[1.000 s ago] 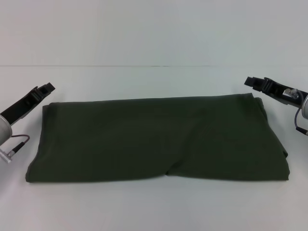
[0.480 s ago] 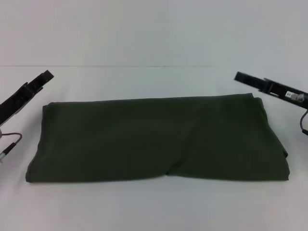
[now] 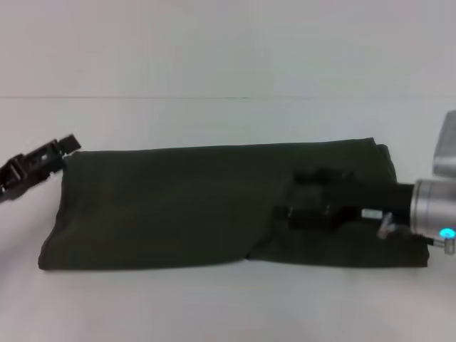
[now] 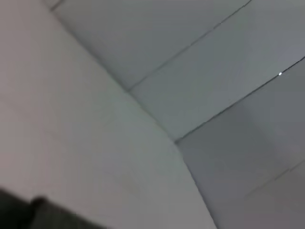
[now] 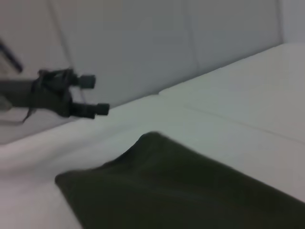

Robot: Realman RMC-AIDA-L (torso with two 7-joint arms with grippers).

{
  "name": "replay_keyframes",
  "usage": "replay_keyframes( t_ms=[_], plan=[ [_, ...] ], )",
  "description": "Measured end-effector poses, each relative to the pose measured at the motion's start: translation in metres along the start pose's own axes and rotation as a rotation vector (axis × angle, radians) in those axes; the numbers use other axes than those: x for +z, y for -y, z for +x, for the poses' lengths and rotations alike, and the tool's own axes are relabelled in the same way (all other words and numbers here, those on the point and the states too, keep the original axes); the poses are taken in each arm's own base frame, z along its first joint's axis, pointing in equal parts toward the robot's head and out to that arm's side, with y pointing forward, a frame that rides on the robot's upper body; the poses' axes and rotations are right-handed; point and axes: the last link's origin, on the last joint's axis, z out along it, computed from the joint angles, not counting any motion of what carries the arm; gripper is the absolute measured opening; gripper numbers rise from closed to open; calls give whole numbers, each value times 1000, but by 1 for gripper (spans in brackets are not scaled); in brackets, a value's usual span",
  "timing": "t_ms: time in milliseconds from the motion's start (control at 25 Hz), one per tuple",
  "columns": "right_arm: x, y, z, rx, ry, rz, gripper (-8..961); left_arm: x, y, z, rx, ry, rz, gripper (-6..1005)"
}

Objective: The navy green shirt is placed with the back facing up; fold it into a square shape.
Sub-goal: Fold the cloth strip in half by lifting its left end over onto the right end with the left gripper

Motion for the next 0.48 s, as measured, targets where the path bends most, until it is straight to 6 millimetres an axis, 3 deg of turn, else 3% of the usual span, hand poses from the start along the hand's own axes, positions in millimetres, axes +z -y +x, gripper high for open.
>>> replay_keyframes(
  t_ms=[80, 280, 480],
  plan=[
    [6, -6, 5, -63, -33, -26, 918, -5, -1, -2, -59, 66, 1, 871],
    [16, -12, 11, -117, -98, -54, 918, -11, -4, -2, -121, 156, 17, 866],
    [15, -13, 12, -125, -101, -55, 919, -14, 0, 15, -194, 259, 134, 866]
  ],
)
